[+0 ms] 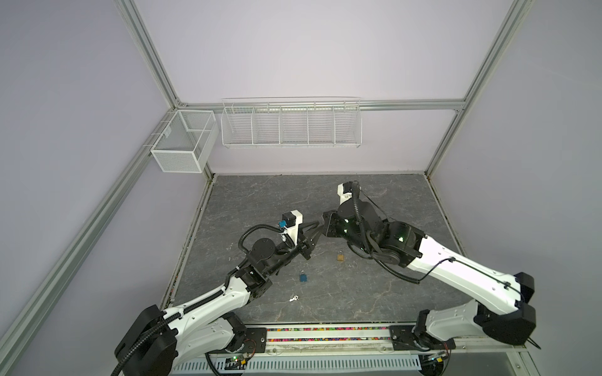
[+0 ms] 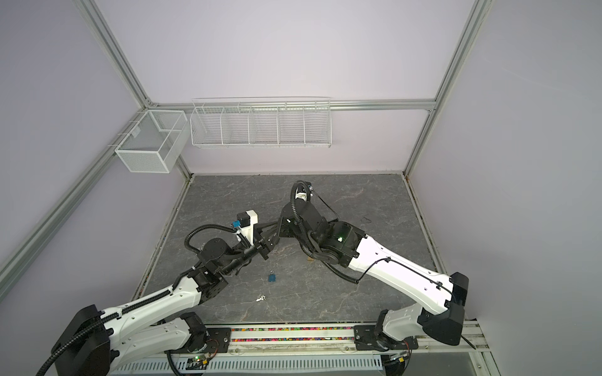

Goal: Unlock with the key

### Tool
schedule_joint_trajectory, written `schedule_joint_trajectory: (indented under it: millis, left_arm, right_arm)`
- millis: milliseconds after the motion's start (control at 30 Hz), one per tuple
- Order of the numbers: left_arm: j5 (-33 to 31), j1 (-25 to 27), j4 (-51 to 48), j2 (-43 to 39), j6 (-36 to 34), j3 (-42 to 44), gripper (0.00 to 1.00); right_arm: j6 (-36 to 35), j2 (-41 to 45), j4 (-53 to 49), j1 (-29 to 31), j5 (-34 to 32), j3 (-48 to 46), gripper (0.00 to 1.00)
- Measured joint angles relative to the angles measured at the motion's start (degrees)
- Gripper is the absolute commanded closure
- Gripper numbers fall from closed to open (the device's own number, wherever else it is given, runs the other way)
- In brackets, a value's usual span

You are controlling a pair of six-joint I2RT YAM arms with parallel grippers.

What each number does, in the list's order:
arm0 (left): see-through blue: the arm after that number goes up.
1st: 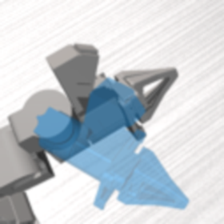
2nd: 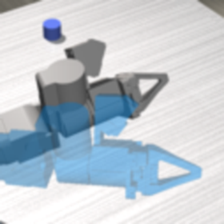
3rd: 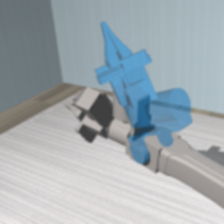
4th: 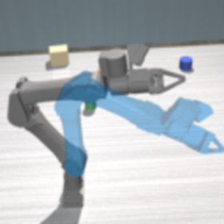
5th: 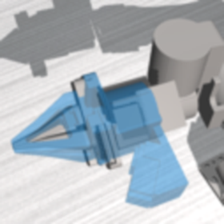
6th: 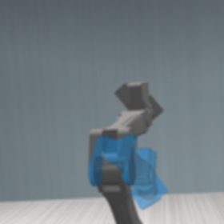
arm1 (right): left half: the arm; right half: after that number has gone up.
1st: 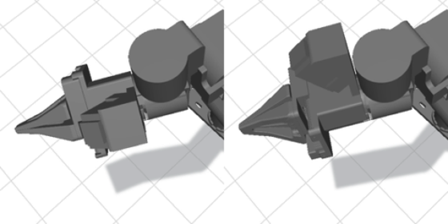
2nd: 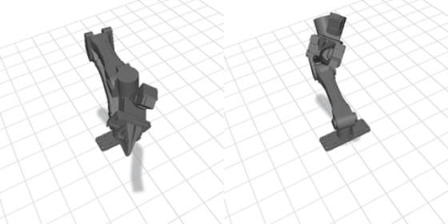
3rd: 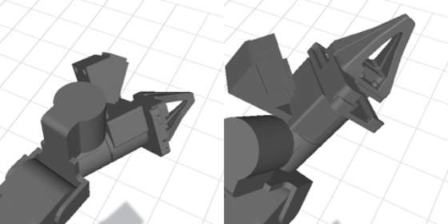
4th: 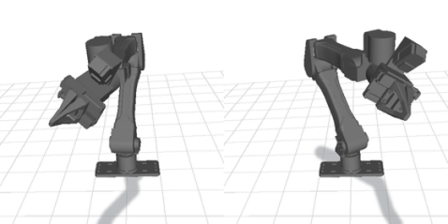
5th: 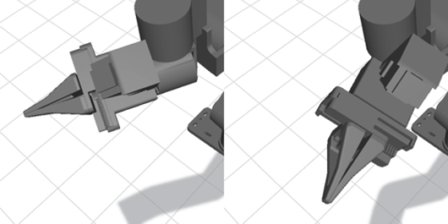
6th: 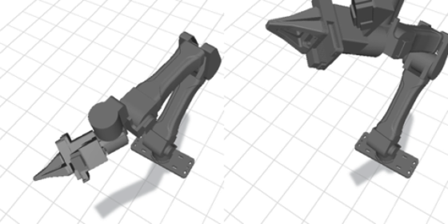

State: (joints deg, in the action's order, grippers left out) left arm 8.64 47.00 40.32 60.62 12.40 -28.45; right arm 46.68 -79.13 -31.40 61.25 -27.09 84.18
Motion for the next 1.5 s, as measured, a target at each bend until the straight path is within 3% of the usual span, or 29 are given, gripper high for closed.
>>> schedule_joint_trajectory:
  millis: [200,700,833,933,1000,1200,1500]
  left_arm:
    - [-0.26,0.04,-0.28,0.90,-1.36,-1.49,0.79]
    - [-0.04,0.28,-0.52,1.95,-2.51,-1.90,1.00]
    - [0.00,0.28,-1.84,0.98,-3.10,-1.90,1.00]
    - [0.00,0.26,-4.35,-0.85,-3.69,-1.90,1.00]
    - [-0.02,0.26,-7.21,-2.78,-3.96,-1.90,1.00]
    - [0.61,0.26,-17.64,-8.20,-5.90,-3.28,1.00]
    - [6.51,0.26,-25.46,-8.37,-8.02,-6.54,1.00]
  right_arm:
    - [0.00,0.00,0.00,0.04,0.02,-0.04,0.93]
    - [-0.44,0.00,0.13,0.04,0.04,-0.31,0.93]
    - [-1.62,0.20,0.31,-0.24,0.55,-0.50,0.80]
    - [-3.91,1.27,0.92,-1.81,3.08,-1.29,0.61]
    - [-6.49,2.56,1.55,-3.93,6.40,-2.21,0.48]
    - [-15.87,6.73,2.60,-13.90,24.22,-3.41,0.33]
    - [-31.36,8.11,3.13,-20.46,52.59,-5.51,0.37]
